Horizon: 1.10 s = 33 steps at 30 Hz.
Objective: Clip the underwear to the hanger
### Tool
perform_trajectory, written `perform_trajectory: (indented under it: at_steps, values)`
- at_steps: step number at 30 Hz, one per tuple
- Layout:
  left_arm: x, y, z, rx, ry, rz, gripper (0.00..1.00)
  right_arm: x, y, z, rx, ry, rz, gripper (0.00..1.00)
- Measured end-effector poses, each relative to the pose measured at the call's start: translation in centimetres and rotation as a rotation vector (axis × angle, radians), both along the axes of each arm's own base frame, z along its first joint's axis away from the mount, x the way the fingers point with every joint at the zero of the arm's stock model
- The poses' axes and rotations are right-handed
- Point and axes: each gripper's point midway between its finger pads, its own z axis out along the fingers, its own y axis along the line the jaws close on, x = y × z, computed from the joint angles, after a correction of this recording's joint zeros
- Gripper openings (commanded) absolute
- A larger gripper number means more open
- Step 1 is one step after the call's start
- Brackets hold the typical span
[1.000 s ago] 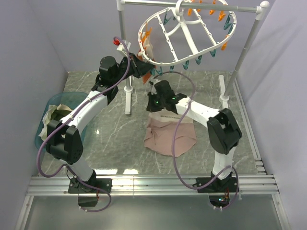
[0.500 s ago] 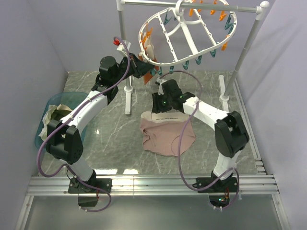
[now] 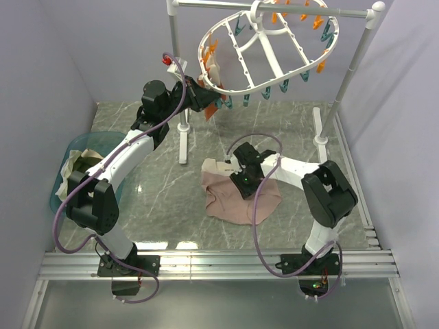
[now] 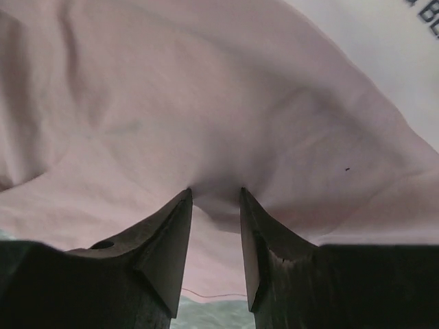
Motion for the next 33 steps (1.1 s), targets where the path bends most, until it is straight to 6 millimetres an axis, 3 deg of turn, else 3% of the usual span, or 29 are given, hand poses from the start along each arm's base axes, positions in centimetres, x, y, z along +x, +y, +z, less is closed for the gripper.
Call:
perform_trajectory:
  at_steps: [3,9,12,14,20,23,26,27,29,33]
  values:
    - [0.0,0.0,0.0,0.001,0.001,-0.001,0.0,-0.5,-1.9,-0.2,-0.03,-0.014,0.033,0.42]
    - [0.0,0.2,-0.1,0.003,0.004,-0.002,0.0,0.1,-8.7,-0.2,-0.115,-0.007,-0.026,0.45]
    - [0.1,0.2,-0.1,0.003,0.004,-0.001,0.0,0.7,-9.3,0.5,-0.112,-0.003,-0.054,0.48]
    - [0.1,0.2,-0.1,0.002,0.004,-0.001,0.0,1.8,-7.8,1.9,-0.057,-0.019,-0.08,0.48]
    - [0.2,0.2,-0.1,0.003,0.006,-0.001,0.0,9.3,-0.2,9.8,0.185,-0.228,-0.243,0.49]
    - [0.2,0.2,0.0,0.004,0.006,-0.001,0.0,10.9,3.5,11.6,0.236,-0.286,-0.276,0.53]
    - [0.2,0.2,-0.1,0.004,0.007,-0.001,0.0,10.9,7.2,10.6,0.226,-0.288,-0.269,0.57]
    - [0.3,0.2,-0.1,0.004,0.007,-0.001,0.0,10.9,8.0,10.0,0.215,-0.281,-0.266,0.64]
    - [0.3,0.2,-0.1,0.006,0.009,0.0,0.0,10.1,9.4,8.2,0.184,-0.26,-0.249,0.67]
    - [0.4,0.4,-0.2,0.006,0.009,0.003,0.0,8.9,9.5,4.9,0.101,-0.212,-0.247,0.71]
